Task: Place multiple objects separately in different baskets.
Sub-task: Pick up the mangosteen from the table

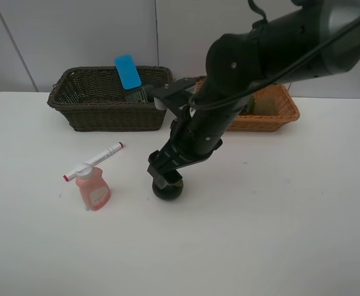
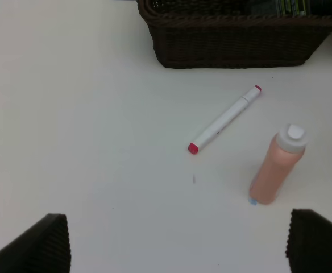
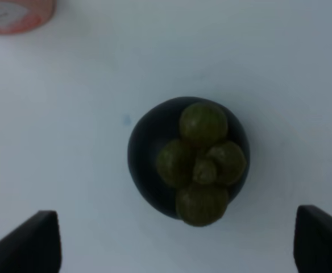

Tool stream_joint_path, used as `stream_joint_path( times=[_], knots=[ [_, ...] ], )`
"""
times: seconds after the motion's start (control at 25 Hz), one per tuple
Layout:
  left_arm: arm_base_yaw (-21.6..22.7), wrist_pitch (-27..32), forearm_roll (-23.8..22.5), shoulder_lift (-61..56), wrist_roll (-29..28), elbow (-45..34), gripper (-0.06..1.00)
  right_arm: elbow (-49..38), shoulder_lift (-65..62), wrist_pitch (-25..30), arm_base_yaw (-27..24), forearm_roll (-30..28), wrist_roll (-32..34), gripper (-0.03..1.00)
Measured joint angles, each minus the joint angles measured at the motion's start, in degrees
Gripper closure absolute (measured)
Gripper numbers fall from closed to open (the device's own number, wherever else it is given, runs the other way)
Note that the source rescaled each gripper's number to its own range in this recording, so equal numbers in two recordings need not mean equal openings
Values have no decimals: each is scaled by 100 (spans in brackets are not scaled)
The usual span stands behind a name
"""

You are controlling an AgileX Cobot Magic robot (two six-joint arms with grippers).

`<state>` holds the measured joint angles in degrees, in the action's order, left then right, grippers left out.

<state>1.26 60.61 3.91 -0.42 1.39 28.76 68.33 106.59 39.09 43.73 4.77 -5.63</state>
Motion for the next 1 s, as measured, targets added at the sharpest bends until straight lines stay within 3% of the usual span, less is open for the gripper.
stream_joint_path(
  times=[1.0],
  knots=[
    [0,0,0,0,0,0,-5,0,1039,-891,0,45,2,-1]
  ],
)
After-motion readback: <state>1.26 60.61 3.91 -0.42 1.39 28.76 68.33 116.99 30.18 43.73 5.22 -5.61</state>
